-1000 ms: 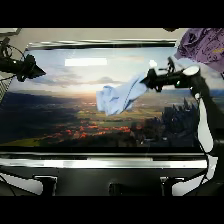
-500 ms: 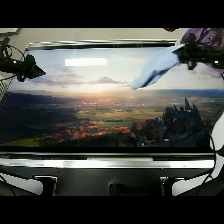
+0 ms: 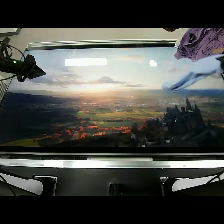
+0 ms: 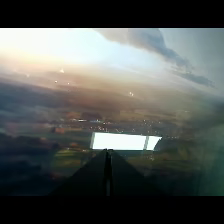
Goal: Fold the clothes and pants, and hang the long-sleeved shirts on hangers.
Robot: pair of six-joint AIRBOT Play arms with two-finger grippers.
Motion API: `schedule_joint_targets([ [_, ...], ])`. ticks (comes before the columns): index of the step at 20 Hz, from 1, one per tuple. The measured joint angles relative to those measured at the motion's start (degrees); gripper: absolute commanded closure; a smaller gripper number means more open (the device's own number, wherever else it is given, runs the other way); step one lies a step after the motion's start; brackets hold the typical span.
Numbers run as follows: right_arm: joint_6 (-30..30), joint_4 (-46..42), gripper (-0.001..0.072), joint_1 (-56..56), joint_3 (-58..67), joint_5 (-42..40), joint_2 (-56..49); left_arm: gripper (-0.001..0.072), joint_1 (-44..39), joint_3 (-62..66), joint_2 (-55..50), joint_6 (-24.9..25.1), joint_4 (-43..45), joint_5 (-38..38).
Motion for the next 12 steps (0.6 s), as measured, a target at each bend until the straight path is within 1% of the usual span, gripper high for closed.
schedule_joint_targets([
  [3, 0.26, -4.15, 0.0678, -4.59, -5.03, 2.29, 3.10, 0.0686, 0.00, 0.00, 0.00, 0.00, 0.00, -0.57],
  [5, -0.20, -6.54, 0.0678, -7.56, -11.67, 2.51, 6.62, 0.0686, 0.00, 0.00, 0.00, 0.00, 0.00, -0.61],
  [8, -1.86, -8.66, 0.0678, -12.07, -26.14, -0.13, 14.14, 0.0686, 0.00, 0.00, 0.00, -0.04, 0.00, -0.74],
  [12, -4.04, -10.01, 0.0677, -17.22, -46.66, -5.92, 24.94, 0.0686, 0.00, 0.00, 0.00, -0.09, 0.00, -0.83],
])
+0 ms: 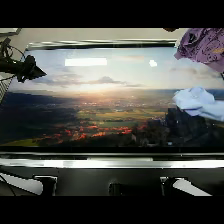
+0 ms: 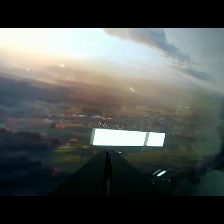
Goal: Fold the clothes and pants, and hang the long-sleeved shirts on hangers.
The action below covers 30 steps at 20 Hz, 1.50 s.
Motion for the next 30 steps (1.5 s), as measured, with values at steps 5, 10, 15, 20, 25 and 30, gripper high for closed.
schedule_joint_targets([
  [5, -1.64, -4.44, 0.0677, -3.56, -18.14, -2.82, 8.52, 0.0686, 0.00, 0.00, 0.00, -0.22, -0.02, -1.03],
  [10, 1.57, -14.36, 0.0676, -4.28, -26.73, -3.04, 13.07, 0.0686, 0.00, 0.00, 0.00, -0.17, -0.02, -2.40],
  [15, 5.53, -24.81, 0.0676, -4.42, -29.46, -1.11, 15.12, 0.0686, 0.00, 0.00, 0.00, -0.04, -0.02, -2.80],
  [20, 9.53, -31.10, 0.0567, -4.42, -30.18, 3.28, 15.52, 0.0686, 0.00, 0.00, 0.00, -0.04, -0.02, -2.93],
  [25, 11.04, -35.67, 0.0294, -4.42, -30.10, 7.21, 15.98, 0.0686, 0.00, 0.00, 0.00, -0.04, -0.02, -2.95],
  [30, 11.76, -33.79, 0.0323, -4.37, -22.38, 2.29, 22.25, 0.0687, 0.00, 0.00, 0.44, -0.07, 0.35, -2.95],
])
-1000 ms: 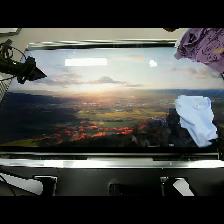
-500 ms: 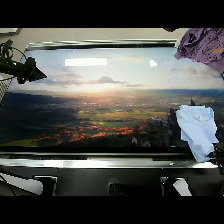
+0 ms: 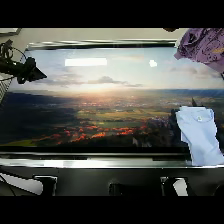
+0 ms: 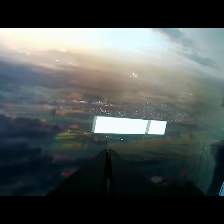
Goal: Fold the clothes and pants, and hang the long-sleeved shirts on hangers.
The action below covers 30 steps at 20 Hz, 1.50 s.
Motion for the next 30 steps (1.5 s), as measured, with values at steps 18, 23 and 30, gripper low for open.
schedule_joint_targets([
  [18, -17.59, 15.78, 0.0517, 73.31, 14.43, -16.17, -9.73, 0.0685, -11.10, -17.64, 27.98, 4.17, 22.91, 1.75],
  [23, -18.05, 13.55, 0.0675, 79.73, 14.45, -15.61, -10.36, 0.0684, -13.33, -20.90, 30.40, 4.15, 25.03, 2.78],
  [30, -20.28, 11.02, 0.0674, 81.13, 14.47, -13.46, -10.43, 0.0685, -13.81, -21.64, 30.88, 4.15, 25.90, 3.04],
])
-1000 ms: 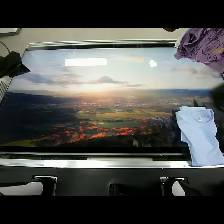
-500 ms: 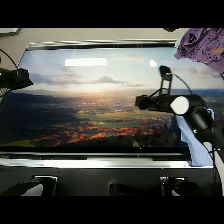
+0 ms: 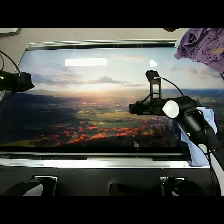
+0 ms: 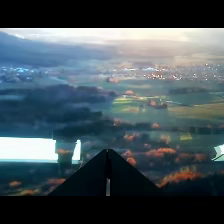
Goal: Fold the clothes and pants, and hang the long-sleeved shirts on hangers.
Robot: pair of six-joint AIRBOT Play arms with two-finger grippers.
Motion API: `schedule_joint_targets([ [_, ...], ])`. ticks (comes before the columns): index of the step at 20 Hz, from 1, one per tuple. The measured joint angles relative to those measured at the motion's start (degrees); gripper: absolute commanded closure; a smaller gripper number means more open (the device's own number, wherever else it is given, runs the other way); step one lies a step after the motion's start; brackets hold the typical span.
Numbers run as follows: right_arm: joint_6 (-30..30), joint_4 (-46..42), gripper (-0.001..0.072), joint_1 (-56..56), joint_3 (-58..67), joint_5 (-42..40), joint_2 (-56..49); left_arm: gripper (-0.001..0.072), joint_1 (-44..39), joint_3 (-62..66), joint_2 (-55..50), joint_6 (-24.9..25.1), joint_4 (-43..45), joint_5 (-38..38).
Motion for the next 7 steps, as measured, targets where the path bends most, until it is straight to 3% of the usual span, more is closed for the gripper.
schedule_joint_targets([
  [7, -0.55, -0.44, 0.0674, 0.09, 0.00, 0.66, 0.00, 0.0684, -0.04, -0.02, 0.04, 0.00, -0.07, 0.04],
])
